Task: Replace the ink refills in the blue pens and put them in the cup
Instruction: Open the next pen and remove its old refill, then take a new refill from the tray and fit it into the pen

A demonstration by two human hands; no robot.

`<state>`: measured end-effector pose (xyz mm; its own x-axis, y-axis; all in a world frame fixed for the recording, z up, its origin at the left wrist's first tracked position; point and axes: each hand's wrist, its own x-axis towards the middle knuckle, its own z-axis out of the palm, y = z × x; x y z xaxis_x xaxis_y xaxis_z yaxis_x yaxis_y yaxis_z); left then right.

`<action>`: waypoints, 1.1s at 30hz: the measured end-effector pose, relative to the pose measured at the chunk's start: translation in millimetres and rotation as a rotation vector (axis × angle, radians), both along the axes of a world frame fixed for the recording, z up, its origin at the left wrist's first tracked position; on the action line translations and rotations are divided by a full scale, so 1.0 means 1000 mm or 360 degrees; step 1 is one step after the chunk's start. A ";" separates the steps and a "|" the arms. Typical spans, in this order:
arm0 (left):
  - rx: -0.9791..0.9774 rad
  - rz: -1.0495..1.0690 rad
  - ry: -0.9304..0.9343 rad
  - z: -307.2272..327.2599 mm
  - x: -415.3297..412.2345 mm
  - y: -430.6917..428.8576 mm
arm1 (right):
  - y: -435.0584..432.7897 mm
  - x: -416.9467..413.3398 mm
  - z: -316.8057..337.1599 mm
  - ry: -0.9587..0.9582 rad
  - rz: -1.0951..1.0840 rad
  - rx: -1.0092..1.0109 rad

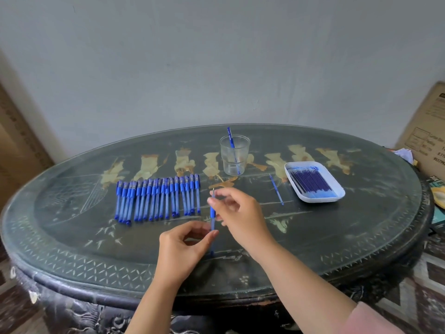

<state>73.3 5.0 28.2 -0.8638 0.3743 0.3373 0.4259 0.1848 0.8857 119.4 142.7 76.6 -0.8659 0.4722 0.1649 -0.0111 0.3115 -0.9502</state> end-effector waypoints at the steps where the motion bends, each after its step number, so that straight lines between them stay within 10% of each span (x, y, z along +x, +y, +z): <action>1: -0.0004 0.0007 0.0000 0.000 0.000 0.000 | 0.002 -0.002 0.003 0.0018 -0.0027 -0.0027; 20: 0.0000 -0.0040 -0.0014 0.001 0.001 -0.002 | 0.061 -0.006 0.076 0.0747 -0.0290 -0.0548; 33: 0.0752 0.0384 -0.0447 0.013 -0.032 -0.001 | 0.130 -0.016 -0.006 0.0010 -0.0759 0.0012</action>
<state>41.3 3.5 41.1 -0.9859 0.0214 0.1657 0.1585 -0.1942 0.9681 103.0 272.5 70.8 -0.5519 0.8154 0.1746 0.1288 0.2903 -0.9482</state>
